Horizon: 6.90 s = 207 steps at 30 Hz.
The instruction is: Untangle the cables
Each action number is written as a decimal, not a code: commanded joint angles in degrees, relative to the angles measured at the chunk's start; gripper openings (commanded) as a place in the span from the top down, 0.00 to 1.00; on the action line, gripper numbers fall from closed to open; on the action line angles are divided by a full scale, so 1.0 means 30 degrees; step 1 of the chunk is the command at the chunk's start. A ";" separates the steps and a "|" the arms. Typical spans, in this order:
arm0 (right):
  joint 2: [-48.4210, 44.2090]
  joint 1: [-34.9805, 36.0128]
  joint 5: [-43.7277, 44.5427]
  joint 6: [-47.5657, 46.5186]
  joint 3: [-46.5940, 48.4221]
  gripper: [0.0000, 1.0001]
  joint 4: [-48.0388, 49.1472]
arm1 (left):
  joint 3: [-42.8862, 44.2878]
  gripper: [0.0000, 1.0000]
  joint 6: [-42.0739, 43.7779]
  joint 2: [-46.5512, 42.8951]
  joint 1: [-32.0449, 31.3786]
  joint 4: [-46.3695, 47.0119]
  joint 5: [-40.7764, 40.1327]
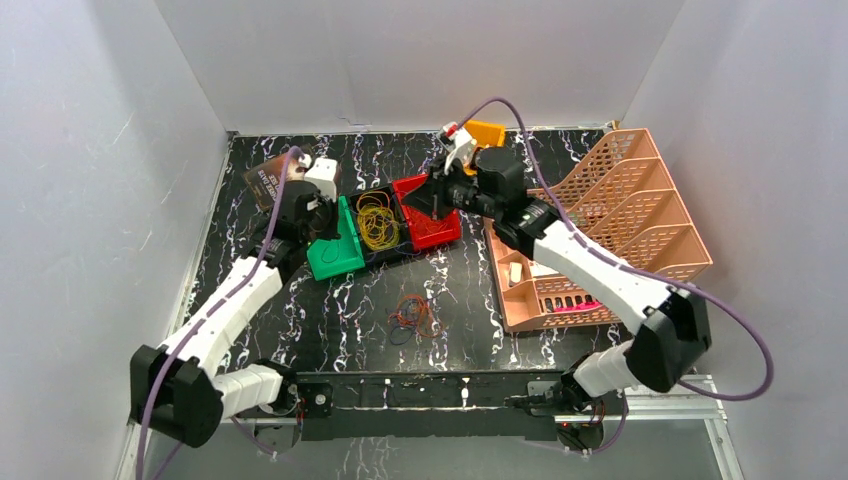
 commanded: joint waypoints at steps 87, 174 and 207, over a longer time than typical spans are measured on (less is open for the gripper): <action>1.9139 0.4226 0.2484 -0.3938 1.5686 0.95 -0.2266 | -0.0730 0.02 -0.7269 -0.3935 0.4798 -0.5659 -0.5895; 0.2400 0.3214 0.2878 -0.6223 -0.3696 1.00 -0.4058 | -0.3867 0.02 -0.7625 -0.5510 0.0839 -0.0447 0.3070; -0.4541 0.0566 -0.0814 -0.3088 -0.4585 1.00 -0.5361 | -0.9102 0.02 -0.0990 -0.3087 -0.8190 1.6228 0.6531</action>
